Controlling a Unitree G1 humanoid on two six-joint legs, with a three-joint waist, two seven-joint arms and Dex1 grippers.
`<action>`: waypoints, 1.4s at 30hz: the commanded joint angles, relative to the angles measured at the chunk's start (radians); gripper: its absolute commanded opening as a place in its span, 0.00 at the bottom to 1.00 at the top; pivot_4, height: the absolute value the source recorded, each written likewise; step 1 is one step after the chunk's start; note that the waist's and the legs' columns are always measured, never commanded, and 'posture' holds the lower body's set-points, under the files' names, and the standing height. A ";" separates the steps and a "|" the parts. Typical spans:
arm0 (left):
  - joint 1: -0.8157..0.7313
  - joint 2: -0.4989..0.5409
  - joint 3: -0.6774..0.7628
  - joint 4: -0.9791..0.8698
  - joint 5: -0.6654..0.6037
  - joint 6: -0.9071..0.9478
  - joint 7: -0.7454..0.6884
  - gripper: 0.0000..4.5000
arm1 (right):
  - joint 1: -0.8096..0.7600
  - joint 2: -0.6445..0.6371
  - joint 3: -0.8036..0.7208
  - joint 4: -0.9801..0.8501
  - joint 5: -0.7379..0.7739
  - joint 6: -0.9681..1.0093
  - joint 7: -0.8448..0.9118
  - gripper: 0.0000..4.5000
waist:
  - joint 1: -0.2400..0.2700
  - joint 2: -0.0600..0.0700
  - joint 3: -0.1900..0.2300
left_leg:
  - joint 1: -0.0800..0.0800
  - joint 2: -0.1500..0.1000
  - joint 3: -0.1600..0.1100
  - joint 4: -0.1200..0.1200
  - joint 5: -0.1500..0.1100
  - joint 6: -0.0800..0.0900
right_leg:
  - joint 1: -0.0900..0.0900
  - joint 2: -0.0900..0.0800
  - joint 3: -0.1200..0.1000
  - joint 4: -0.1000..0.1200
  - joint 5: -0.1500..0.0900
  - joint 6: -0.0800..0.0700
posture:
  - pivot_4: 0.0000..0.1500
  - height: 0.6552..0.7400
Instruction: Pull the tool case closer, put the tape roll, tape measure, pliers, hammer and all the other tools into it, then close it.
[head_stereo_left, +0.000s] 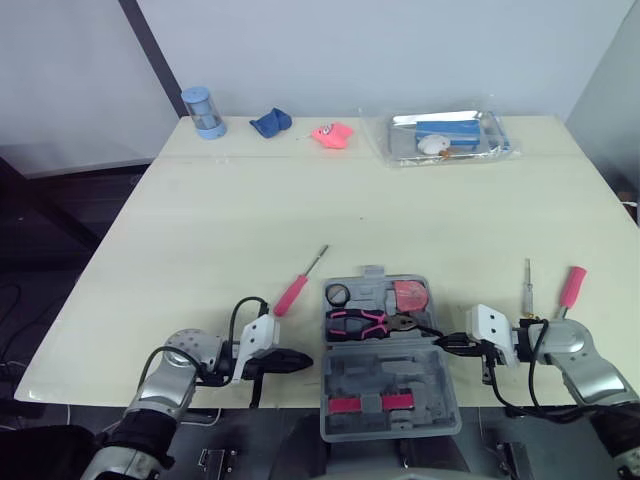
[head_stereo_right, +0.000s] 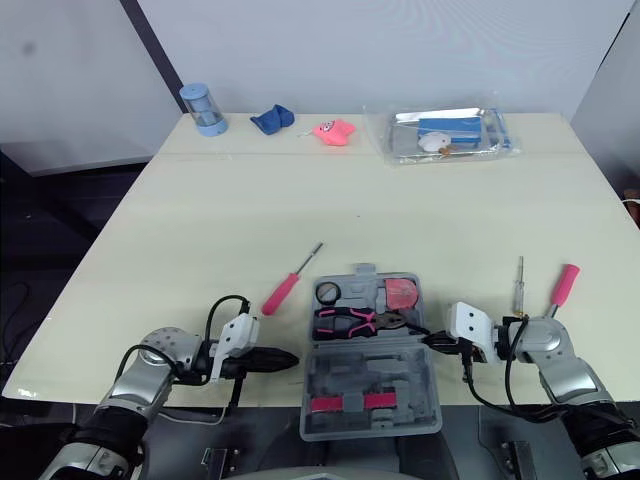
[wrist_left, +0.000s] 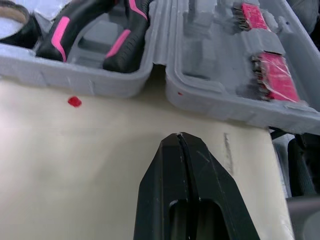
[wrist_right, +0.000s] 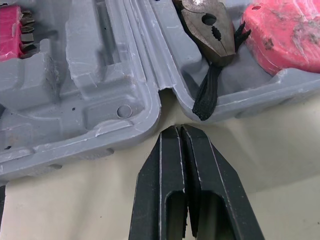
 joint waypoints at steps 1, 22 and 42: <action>-0.026 -0.008 -0.005 0.042 0.010 -0.016 0.008 0.00 | 0.001 -0.001 0.006 -0.025 -0.005 -0.005 -0.007 0.02 | 0.000 0.000 0.000 | 0.000 0.000 0.000 0.000 0.000 0.000 | 0.000 0.000 0.000 0.000 0.000 0.000 | 1.00 1.00; -0.094 -0.079 -0.040 0.163 0.046 -0.078 0.006 0.00 | -0.001 0.008 0.013 -0.042 -0.007 0.009 -0.028 0.02 | 0.002 0.001 -0.001 | 0.001 0.000 0.000 0.001 0.000 0.000 | 0.001 0.000 0.000 0.001 0.000 0.000 | 1.00 1.00; -0.147 -0.131 -0.045 0.137 0.043 -0.015 0.015 0.00 | -0.003 0.025 -0.009 -0.069 0.028 0.056 -0.042 0.02 | 0.002 0.000 -0.001 | 0.000 0.000 0.000 0.002 0.000 0.000 | 0.001 0.000 0.000 0.001 0.000 0.000 | 1.00 1.00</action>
